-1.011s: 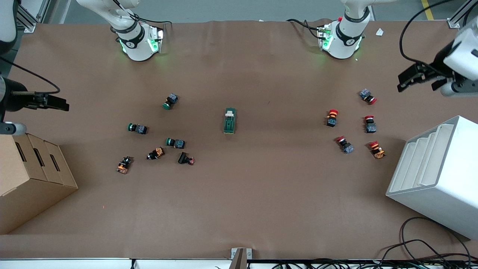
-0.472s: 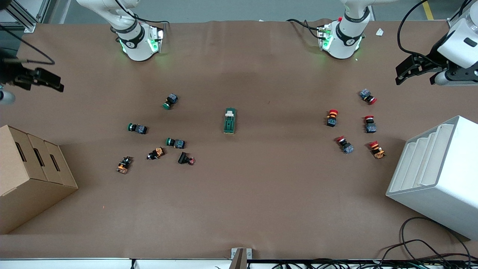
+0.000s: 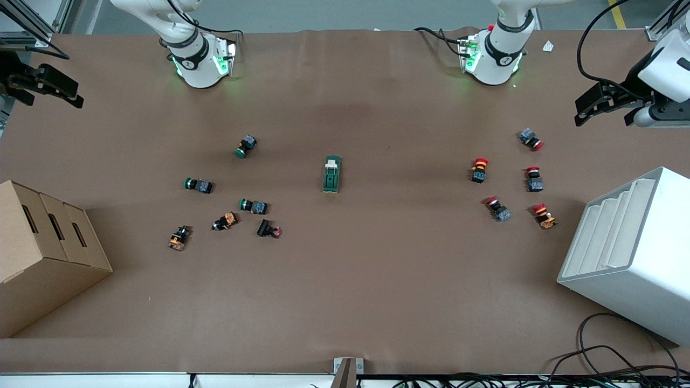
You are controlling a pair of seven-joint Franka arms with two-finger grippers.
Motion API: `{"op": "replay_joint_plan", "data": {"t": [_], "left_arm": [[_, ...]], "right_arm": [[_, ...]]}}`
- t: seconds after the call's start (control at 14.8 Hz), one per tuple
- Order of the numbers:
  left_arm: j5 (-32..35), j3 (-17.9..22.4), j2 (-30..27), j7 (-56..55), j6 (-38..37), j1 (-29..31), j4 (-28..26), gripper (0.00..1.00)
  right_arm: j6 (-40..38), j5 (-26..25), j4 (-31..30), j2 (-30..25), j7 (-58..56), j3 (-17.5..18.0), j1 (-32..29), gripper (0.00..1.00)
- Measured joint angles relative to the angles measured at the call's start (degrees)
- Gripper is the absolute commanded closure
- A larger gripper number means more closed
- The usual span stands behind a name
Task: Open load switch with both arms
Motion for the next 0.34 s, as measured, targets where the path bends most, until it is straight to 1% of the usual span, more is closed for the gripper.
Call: {"op": "replay_joint_plan", "data": {"t": [0.34], "left_arm": [[0.00, -0.05, 1.22, 0.00, -0.17, -0.11, 0.74, 0.00]], "right_arm": [[0.61, 0.06, 0.75, 0.07, 0.00, 0.00, 0.00, 0.00]]}}
